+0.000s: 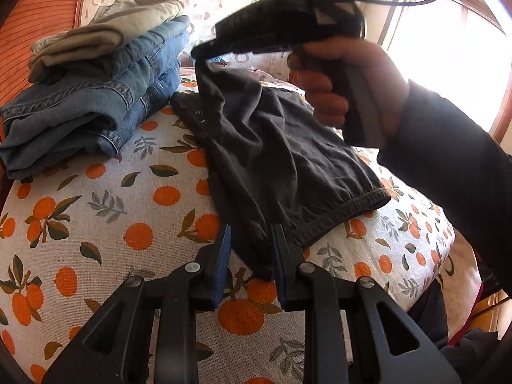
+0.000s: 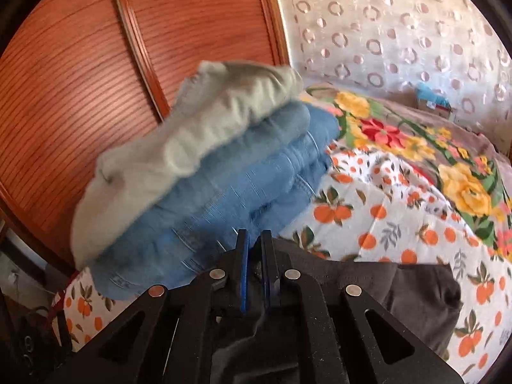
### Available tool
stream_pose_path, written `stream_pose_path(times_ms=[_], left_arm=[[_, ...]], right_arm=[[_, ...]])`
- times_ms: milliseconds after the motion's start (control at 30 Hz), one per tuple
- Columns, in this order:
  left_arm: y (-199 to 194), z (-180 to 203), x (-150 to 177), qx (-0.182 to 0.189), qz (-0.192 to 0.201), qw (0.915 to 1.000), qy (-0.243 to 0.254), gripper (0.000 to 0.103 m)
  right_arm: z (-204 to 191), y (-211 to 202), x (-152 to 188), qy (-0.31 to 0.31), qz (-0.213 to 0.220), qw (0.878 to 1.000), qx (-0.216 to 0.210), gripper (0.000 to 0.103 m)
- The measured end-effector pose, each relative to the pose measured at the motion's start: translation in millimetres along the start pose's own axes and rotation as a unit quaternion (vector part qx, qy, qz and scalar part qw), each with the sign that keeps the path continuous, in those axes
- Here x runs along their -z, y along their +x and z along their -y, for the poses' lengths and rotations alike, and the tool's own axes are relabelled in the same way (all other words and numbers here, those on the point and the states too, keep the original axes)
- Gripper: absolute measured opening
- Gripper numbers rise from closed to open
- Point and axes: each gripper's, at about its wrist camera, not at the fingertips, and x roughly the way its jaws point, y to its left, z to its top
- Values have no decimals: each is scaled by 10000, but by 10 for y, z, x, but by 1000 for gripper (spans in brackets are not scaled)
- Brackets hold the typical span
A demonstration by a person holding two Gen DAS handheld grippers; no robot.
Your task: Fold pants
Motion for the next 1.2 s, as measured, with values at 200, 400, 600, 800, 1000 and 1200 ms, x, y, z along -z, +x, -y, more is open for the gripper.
stream_pose_path(times_ms=[200,400,600,800,1000,1200], left_arm=[[17,49,-21,-3,-5,10000,12,25],[-28,115,-74,15,72,9999,92,25],[-6,185,-76,-127,50,9996,261,25],[-62,185,-57,-132,59,9998,167,25],[-40,168,9,-208,-32,9997,117,25],[-1,188,20,-188,-66,9997,160,20]], right_arm=[[130,-112,55,10,103,9993,365,25],[199,-497,328,75,231,9977,631,33],[53,-861,949,15,64,9959,904,33],[-162,-1157,1531,95,-42,9950,990,33],[-185,-1276,1823,143,-91,9938,1097,33],[-205,-1311,1850,275,166,9937,1071,33]])
